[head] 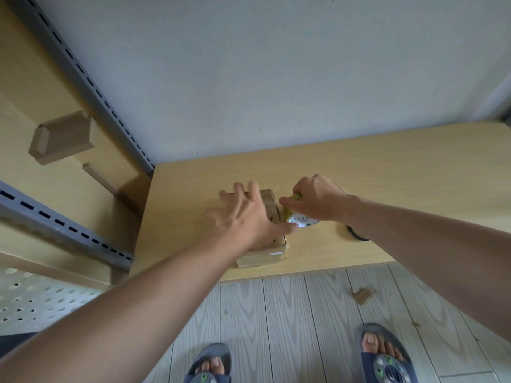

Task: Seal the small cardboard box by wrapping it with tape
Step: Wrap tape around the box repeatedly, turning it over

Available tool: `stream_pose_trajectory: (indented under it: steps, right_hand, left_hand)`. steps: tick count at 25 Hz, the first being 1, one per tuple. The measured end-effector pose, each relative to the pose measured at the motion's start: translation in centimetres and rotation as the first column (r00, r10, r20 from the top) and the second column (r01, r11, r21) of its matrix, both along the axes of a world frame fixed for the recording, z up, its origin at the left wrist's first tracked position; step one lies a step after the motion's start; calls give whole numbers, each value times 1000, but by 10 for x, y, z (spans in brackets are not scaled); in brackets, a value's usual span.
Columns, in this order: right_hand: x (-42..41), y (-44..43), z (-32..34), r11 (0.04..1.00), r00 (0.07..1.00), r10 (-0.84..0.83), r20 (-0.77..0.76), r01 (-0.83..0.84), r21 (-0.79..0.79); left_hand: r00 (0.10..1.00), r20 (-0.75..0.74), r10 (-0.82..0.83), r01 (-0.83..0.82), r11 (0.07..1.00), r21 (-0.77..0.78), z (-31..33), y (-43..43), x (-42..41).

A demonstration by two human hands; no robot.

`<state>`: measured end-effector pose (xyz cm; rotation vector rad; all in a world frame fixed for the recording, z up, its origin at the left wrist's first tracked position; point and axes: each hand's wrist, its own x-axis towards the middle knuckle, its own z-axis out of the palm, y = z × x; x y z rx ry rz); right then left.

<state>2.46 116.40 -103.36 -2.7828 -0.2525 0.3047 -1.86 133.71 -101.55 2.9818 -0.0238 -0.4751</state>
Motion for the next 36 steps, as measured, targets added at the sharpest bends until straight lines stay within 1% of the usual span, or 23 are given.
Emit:
stream_pose_trajectory:
  steps: [2,3,6,8,9,10,11,13,14,15,16,17,19,20,21,22,24,28,29,31,32,34,36]
  right_hand:
    - [0,-1,2,1000,1000,0,-13,0,-2]
    - [1,-2,1,1000,1000,-2,-15,2,0]
    - [1,-6,-5,998,999,-18,-30,20,63]
    - [2,-10,-3,979,999,-32,1,31,201]
    - [4,-13,4,957,997,-61,40,47,287]
    - [6,-17,13,924,991,-107,82,69,377]
    - [9,-20,24,880,982,-160,103,95,466]
    - [12,-22,43,781,975,-212,58,133,610]
    - [12,-20,47,751,980,-197,28,132,647]
    - [11,-17,48,739,987,-160,3,118,663]
    - [9,-12,46,735,993,-120,-17,100,670]
    - [6,-5,44,739,996,-86,-22,79,669]
    - [3,10,43,749,999,-40,7,26,662]
    - [3,16,45,758,999,-28,33,0,653]
    - [3,21,47,771,998,-18,54,-20,636]
    - [4,25,50,788,998,-8,64,-33,614]
    - [8,28,54,830,996,8,87,-55,554]
    - [16,28,65,932,986,87,145,-132,338]
    - [16,25,68,941,981,117,157,-160,299]
    - [18,14,66,932,971,160,175,-208,296]
    - [19,4,63,938,965,179,193,-227,263]
    - [19,-19,54,975,961,165,223,-193,110]
    - [15,-39,45,993,972,120,200,-122,-2]
  left_hand:
    - [998,-43,-51,54,996,73,-5,-17,0]
    - [997,-64,-39,43,997,62,-5,-21,3]
    - [990,-93,102,-109,991,-74,-3,-25,15]
    - [989,-67,133,-142,977,-160,-3,-22,21]
    - [990,-47,131,-139,960,-245,-3,-17,26]
    - [991,-49,126,-135,926,-353,-3,-11,29]
    - [991,-66,116,-133,866,-482,-5,-4,30]
    - [987,-129,96,-159,707,-689,-16,11,29]
    - [983,-166,84,-181,643,-745,-17,17,26]
    - [982,-178,57,-176,608,-774,-21,26,28]
    - [987,-158,7,-130,607,-784,-21,33,29]
    - [991,-118,-57,-57,626,-778,-17,39,34]
    - [976,2,-219,155,684,-712,-10,44,41]
    - [963,18,-270,205,682,-702,-8,43,41]
    - [962,18,-273,204,669,-715,-11,43,39]
    - [971,26,-237,182,666,-723,-16,43,36]
    - [974,57,-221,195,674,-713,-24,46,31]
    - [973,74,-221,214,721,-659,-31,57,32]
    - [969,86,-232,230,720,-654,-31,57,31]
    - [965,96,-244,248,727,-640,-31,58,29]
    - [964,89,-250,249,733,-633,-30,58,29]
    - [964,68,-258,242,735,-634,-29,59,29]
    - [968,68,-243,232,748,-621,-26,58,29]
